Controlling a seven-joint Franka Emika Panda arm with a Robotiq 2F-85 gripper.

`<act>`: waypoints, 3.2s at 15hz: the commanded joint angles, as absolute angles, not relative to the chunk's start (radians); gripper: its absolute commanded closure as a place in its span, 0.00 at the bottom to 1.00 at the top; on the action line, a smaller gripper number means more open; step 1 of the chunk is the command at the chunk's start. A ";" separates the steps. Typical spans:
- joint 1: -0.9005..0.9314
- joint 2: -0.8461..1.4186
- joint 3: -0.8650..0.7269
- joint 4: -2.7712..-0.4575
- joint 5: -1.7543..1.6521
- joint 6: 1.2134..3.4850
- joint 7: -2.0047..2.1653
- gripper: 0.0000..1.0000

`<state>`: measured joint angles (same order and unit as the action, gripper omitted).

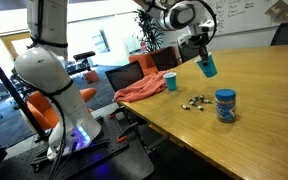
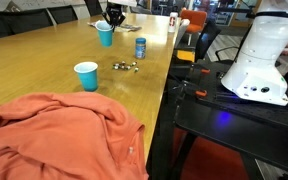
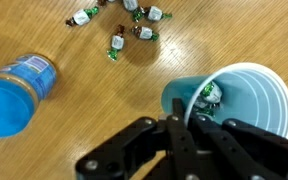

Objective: Pour some candy out of the cup on the right

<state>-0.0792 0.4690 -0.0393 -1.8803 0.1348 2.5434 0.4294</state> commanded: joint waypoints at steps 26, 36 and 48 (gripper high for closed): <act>-0.182 0.767 -0.092 -1.591 0.402 2.354 0.451 0.99; -0.152 0.673 -0.090 -1.662 0.390 2.344 0.463 0.33; -0.024 0.209 -0.183 -1.943 0.102 2.211 0.667 0.00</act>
<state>-0.0316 0.3175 -0.1738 -1.8452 0.1527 2.2275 0.6215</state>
